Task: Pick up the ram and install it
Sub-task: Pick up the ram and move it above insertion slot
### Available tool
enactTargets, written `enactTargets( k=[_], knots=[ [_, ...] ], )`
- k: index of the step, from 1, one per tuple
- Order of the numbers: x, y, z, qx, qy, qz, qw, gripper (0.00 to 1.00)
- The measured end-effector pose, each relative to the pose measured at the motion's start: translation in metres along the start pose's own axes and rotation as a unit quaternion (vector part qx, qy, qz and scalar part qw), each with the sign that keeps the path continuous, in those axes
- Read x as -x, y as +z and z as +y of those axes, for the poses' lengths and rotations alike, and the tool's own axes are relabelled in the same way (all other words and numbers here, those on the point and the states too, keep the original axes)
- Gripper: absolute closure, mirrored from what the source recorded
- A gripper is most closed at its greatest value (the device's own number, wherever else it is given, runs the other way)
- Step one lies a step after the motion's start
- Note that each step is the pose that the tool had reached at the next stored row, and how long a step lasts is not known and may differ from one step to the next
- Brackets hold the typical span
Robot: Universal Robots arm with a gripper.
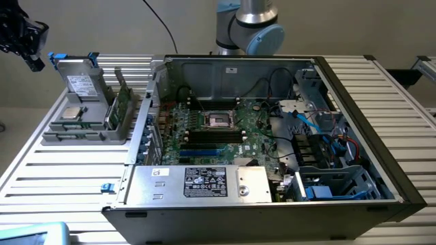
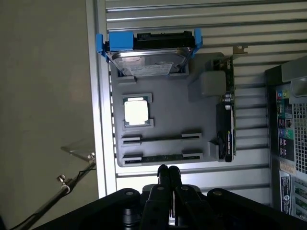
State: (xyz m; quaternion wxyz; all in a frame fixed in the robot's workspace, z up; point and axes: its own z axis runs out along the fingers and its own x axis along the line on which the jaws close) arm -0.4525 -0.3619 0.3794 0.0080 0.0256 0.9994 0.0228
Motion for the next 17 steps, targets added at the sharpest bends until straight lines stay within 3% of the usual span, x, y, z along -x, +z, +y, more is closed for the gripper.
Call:
enactTargets(
  k=[4, 8, 13, 17],
  knots=[
    [0.0001, 0.0, 0.0, 0.0006, -0.036, 0.0016, 0.9993, 0.89],
    [0.0001, 0.0, 0.0, 0.0011, -0.073, 0.0033, 0.9974, 0.89],
    [0.0001, 0.0, 0.0, 0.0018, -0.118, 0.0054, 0.9929, 0.89],
    [0.0001, 0.0, 0.0, 0.0023, -0.154, 0.007, 0.988, 0.89]
  ],
)
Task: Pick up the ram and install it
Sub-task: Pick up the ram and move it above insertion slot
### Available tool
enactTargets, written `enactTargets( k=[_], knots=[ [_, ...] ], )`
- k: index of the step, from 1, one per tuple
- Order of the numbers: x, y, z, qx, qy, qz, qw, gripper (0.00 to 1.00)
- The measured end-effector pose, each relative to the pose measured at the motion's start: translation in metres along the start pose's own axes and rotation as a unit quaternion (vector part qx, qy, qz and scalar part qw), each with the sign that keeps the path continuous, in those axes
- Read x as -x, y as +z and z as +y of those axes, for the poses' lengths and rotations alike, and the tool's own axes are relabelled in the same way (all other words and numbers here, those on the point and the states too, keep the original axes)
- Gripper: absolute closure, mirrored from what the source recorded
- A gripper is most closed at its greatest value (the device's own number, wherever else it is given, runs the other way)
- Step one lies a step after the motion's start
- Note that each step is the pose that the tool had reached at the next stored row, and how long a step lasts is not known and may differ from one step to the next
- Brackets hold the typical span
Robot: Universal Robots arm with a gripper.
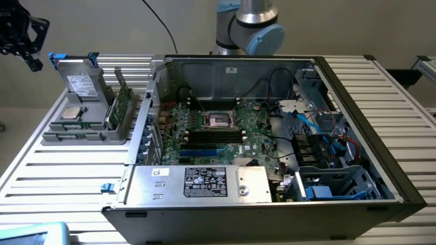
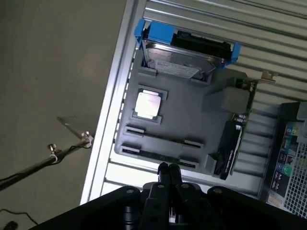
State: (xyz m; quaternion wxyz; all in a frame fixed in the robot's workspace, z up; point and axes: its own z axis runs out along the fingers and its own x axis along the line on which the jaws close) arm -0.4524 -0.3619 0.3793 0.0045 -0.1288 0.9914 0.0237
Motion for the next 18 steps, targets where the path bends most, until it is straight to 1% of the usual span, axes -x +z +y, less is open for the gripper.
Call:
enactTargets(
  k=[3, 5, 7, 9, 11, 13, 15, 18],
  knots=[
    [0.0, 0.0, 0.0, 0.0004, -0.027, 0.0013, 0.9996, 0.89],
    [0.0, 0.0, 0.0, 0.0007, -0.046, 0.0021, 0.9989, 0.89],
    [0.0, 0.0, 0.0, 0.001, -0.064, 0.0029, 0.998, 0.89],
    [0.0, 0.0, 0.0, 0.0012, -0.082, 0.0038, 0.9966, 0.89],
    [0.0, 0.0, 0.0, 0.0015, -0.1, 0.0046, 0.995, 0.89],
    [0.0, 0.0, 0.0, 0.0018, -0.118, 0.0054, 0.993, 0.89],
    [0.0, 0.0, 0.0, 0.0021, -0.136, 0.0063, 0.9906, 0.89],
    [0.0, 0.0, 0.0, 0.0024, -0.163, 0.0075, 0.9865, 0.89]
  ],
)
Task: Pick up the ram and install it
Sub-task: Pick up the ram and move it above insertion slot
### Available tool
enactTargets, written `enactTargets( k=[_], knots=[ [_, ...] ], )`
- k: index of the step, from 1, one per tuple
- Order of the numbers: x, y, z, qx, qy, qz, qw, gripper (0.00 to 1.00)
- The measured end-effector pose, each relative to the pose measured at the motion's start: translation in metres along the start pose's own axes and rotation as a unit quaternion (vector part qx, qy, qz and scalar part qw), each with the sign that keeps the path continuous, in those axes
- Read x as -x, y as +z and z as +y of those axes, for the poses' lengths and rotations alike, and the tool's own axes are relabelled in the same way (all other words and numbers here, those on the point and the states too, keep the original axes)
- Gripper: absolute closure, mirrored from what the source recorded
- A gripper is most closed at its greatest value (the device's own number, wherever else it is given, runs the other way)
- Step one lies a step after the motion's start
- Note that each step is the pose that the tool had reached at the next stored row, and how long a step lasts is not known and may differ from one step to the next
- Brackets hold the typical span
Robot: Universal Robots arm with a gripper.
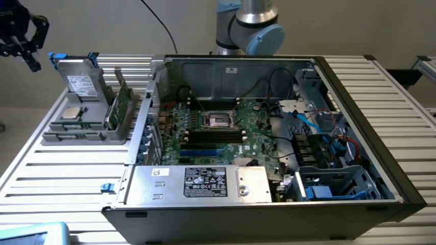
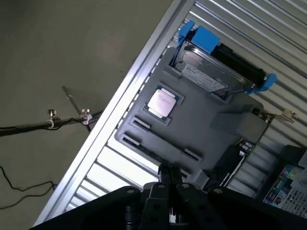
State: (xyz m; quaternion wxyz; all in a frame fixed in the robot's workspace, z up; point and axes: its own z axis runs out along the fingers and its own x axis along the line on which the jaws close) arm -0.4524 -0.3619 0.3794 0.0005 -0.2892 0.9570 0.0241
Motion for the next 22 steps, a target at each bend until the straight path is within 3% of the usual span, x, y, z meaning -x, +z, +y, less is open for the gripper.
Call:
enactTargets(
  k=[6, 11, 17, 22],
  knots=[
    [0.0, 0.0, 0.0, 0.0008, -0.054, 0.0025, 0.9985, 0.89],
    [0.0, 0.0, 0.0, 0.0015, -0.1, 0.0046, 0.995, 0.89],
    [0.0, 0.0, 0.0, 0.0023, -0.154, 0.007, 0.9881, 0.89],
    [0.0, 0.0, 0.0, 0.003, -0.199, 0.0091, 0.98, 0.89]
  ],
)
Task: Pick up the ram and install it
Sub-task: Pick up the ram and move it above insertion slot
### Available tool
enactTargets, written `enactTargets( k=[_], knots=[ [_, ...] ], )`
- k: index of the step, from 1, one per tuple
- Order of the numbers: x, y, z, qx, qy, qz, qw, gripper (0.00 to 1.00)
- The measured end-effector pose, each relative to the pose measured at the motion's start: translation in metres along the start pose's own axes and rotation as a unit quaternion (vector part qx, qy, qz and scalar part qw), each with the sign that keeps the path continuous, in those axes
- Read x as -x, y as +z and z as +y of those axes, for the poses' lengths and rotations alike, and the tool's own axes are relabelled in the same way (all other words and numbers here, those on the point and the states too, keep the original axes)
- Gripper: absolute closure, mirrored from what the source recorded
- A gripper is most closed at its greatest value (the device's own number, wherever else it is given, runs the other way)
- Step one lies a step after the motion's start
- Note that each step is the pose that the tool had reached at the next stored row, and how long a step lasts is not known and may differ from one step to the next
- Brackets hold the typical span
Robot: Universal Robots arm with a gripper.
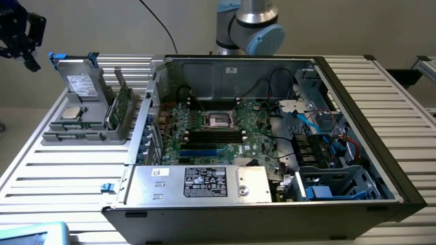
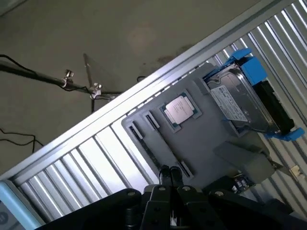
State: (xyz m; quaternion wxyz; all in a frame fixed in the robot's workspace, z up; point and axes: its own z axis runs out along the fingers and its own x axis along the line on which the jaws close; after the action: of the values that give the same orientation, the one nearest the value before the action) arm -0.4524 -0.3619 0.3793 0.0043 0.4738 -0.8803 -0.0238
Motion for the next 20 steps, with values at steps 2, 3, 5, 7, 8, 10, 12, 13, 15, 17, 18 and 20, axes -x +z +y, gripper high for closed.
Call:
enactTargets(
  k=[2, 3, 5, 7, 8, 10, 12, 13, 15, 17, 18, 20],
  knots=[
    [0.0, 0.0, 0.0, 0.0003, -0.018, 0.0008, 0.9998, 0.89],
    [0.0, 0.0, 0.0, 0.0004, -0.027, 0.0013, 0.9996, 0.89],
    [0.0, 0.0, 0.0, 0.0005, -0.045, 0.0023, 0.999, 0.89],
    [0.0, 0.0, -0.0001, 0.0005, -0.063, 0.0036, 0.998, 0.89],
    [0.0, 0.0, -0.0001, 0.0005, -0.072, 0.0042, 0.9974, 0.89],
    [0.0, 0.0, -0.0001, 0.0005, -0.091, 0.0056, 0.9959, 0.89],
    [0.0, 0.0, -0.0001, 0.0005, -0.108, 0.0069, 0.9941, 0.89],
    [0.0, 0.0, -0.0001, 0.0005, -0.118, 0.0076, 0.993, 0.89],
    [0.0, 0.0, 0.0, 0.0004, -0.135, 0.009, 0.9908, 0.89],
    [0.0, 0.0, 0.0, 0.0003, -0.154, 0.0104, 0.988, 0.89],
    [0.0, 0.0001, 0.0, 0.0002, -0.162, 0.0112, 0.9866, 0.89],
    [0.0, 0.0, 0.0, 0.0, -0.18, 0.0128, 0.9835, 0.89]
  ],
)
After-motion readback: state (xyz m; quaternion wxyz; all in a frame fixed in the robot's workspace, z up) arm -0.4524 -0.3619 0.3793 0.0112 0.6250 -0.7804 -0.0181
